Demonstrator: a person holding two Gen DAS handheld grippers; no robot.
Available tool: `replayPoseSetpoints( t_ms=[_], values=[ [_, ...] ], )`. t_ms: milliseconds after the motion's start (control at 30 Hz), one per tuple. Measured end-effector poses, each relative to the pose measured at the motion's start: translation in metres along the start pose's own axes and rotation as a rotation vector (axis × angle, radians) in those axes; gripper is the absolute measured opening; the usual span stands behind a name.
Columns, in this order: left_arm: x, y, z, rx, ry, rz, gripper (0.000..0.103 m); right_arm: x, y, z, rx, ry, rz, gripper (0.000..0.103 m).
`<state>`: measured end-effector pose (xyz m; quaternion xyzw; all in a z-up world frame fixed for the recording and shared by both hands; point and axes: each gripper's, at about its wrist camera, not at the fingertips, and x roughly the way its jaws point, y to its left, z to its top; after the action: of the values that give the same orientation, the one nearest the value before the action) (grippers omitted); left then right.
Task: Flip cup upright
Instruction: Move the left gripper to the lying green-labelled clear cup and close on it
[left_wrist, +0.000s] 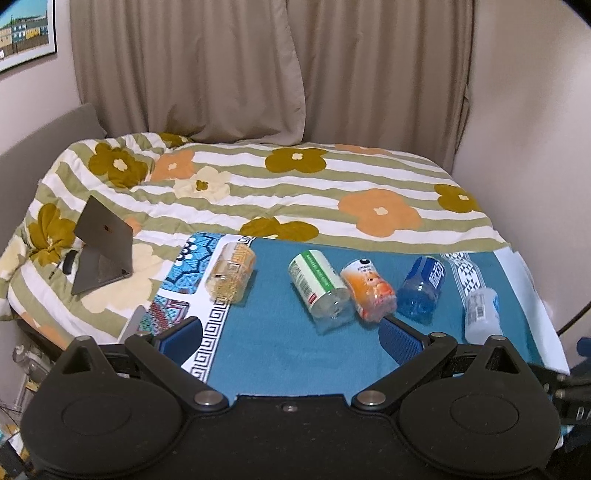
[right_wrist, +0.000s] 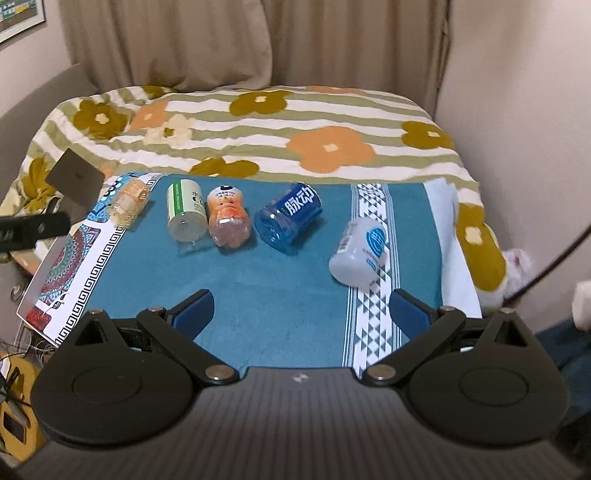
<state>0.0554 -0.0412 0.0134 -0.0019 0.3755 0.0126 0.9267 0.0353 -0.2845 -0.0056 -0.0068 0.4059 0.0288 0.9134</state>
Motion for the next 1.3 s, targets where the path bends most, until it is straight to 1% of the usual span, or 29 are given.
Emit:
replayPoseSetpoints(
  t_ms=[200, 300, 467, 567, 700, 867, 1067, 1133, 1300],
  values=[
    [0.039, -0.003, 0.025, -0.042, 0.062, -0.02, 0.103, 0.022, -0.007, 0.003, 0.001, 0.03, 0.005, 0.103],
    [0.065, -0.001, 0.039, -0.06, 0.097, -0.043, 0.103, 0.035, -0.008, 0.004, 0.002, 0.052, -0.019, 0.103],
    [0.113, 0.003, 0.057, -0.087, 0.18, -0.084, 0.103, 0.057, -0.01, 0.01, 0.072, 0.093, -0.027, 0.103],
    [0.142, 0.003, 0.063, -0.093, 0.237, -0.1, 0.102, 0.074, -0.006, 0.016, 0.087, 0.123, -0.042, 0.103],
    [0.179, 0.002, 0.069, -0.089, 0.305, -0.119, 0.102, 0.095, -0.003, 0.025, 0.126, 0.146, -0.068, 0.103],
    [0.22, 0.008, 0.069, -0.133, 0.384, -0.156, 0.102, 0.115, -0.003, 0.031, 0.174, 0.179, -0.09, 0.103],
    [0.248, 0.013, 0.066, -0.185, 0.447, -0.187, 0.1, 0.136, -0.001, 0.034, 0.218, 0.217, -0.116, 0.103],
    [0.255, 0.014, 0.065, -0.19, 0.467, -0.193, 0.092, 0.142, 0.0, 0.036, 0.223, 0.224, -0.122, 0.103],
    [0.269, 0.014, 0.06, -0.217, 0.518, -0.22, 0.087, 0.153, -0.001, 0.039, 0.245, 0.241, -0.137, 0.103]
  ],
)
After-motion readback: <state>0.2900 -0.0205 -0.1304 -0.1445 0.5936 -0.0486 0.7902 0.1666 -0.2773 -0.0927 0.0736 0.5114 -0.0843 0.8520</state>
